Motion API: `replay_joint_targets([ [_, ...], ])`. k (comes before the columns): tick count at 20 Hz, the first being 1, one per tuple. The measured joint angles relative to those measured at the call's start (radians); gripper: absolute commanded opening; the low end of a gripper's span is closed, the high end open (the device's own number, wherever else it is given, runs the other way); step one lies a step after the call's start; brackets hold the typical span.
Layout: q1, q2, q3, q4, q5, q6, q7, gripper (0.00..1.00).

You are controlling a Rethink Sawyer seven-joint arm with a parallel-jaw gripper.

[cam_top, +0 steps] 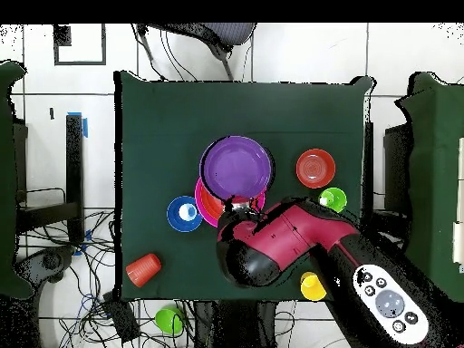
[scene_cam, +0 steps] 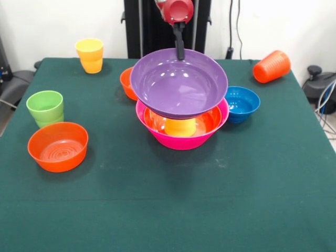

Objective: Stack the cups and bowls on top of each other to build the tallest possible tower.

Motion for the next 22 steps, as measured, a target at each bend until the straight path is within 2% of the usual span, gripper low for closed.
replay_joint_targets([
  [11,0.017,0.0,-0.015,0.004,-0.021,-0.037,0.0,0.0],
  [22,0.035,0.027,-0.07,0.007,-0.022,-0.099,0.0,0.0],
])
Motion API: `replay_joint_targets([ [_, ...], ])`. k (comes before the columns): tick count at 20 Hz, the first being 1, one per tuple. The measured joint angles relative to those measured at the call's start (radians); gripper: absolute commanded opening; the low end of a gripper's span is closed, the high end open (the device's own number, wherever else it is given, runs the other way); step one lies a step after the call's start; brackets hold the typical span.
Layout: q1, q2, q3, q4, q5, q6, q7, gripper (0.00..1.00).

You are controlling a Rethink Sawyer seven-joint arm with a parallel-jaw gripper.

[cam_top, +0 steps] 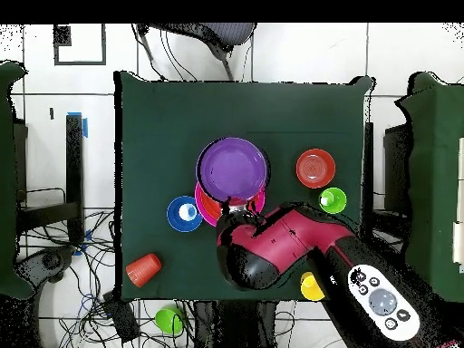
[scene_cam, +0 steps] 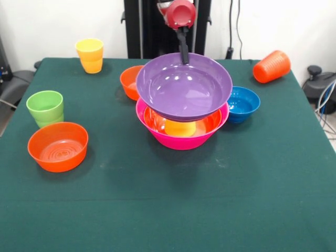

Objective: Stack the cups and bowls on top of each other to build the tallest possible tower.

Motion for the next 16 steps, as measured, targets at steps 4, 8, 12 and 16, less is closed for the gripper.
replay_joint_targets([
  [4,0.014,0.016,-0.02,0.001,0.0,-0.015,0.0,0.0],
  [8,0.026,0.029,-0.042,0.002,0.0,-0.037,0.0,0.0],
  [12,0.034,0.041,-0.06,0.002,-0.015,-0.055,0.0,0.0],
  [16,0.041,0.051,-0.077,0.002,-0.032,-0.063,0.0,0.0],
])
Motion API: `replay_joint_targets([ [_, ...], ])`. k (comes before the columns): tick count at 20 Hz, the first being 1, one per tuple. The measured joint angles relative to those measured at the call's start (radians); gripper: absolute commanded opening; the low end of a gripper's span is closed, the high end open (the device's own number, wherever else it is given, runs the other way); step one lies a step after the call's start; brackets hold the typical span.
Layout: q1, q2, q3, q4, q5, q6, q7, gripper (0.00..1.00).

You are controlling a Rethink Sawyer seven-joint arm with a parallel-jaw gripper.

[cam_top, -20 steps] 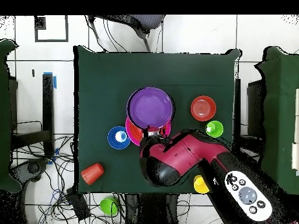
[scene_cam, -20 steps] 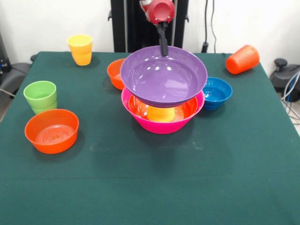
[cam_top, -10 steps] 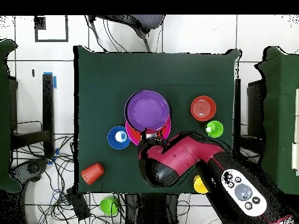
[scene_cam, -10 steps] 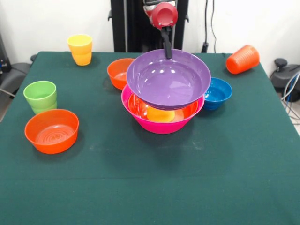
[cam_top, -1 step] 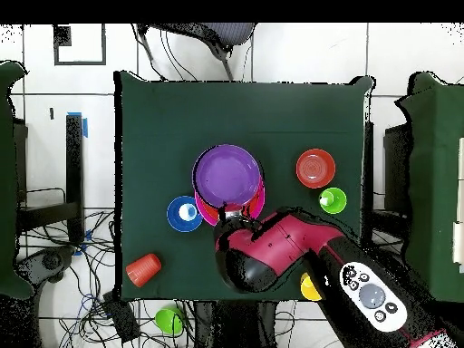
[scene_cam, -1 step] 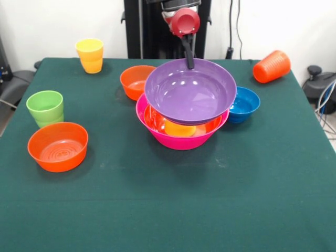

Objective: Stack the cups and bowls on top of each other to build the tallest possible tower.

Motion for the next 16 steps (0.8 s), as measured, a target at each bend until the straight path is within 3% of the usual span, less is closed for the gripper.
replay_joint_targets([
  [16,0.001,0.003,-0.026,0.0,-0.004,0.0,0.0,0.0],
])
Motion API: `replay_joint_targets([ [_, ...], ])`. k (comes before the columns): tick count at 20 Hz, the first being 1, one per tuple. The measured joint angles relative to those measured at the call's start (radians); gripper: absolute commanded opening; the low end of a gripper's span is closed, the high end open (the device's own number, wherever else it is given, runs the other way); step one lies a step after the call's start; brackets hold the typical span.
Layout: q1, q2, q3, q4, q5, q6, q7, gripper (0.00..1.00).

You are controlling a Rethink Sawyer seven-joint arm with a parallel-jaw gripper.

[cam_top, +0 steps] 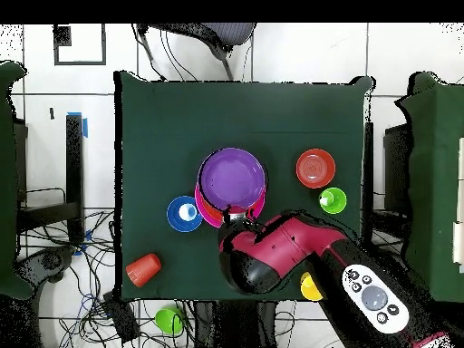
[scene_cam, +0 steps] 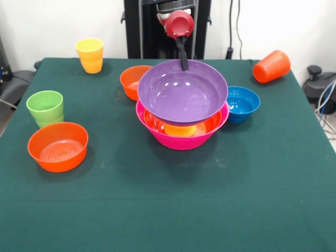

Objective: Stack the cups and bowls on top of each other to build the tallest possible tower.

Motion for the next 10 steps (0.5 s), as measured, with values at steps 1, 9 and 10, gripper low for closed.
replay_joint_targets([
  [1,0.0,0.0,0.0,0.0,0.0,0.0,0.0,0.0],
  [9,0.023,0.001,-0.037,0.0,-0.033,-0.009,0.0,0.0],
  [10,0.031,0.002,-0.047,0.0,-0.044,-0.014,0.0,0.0],
])
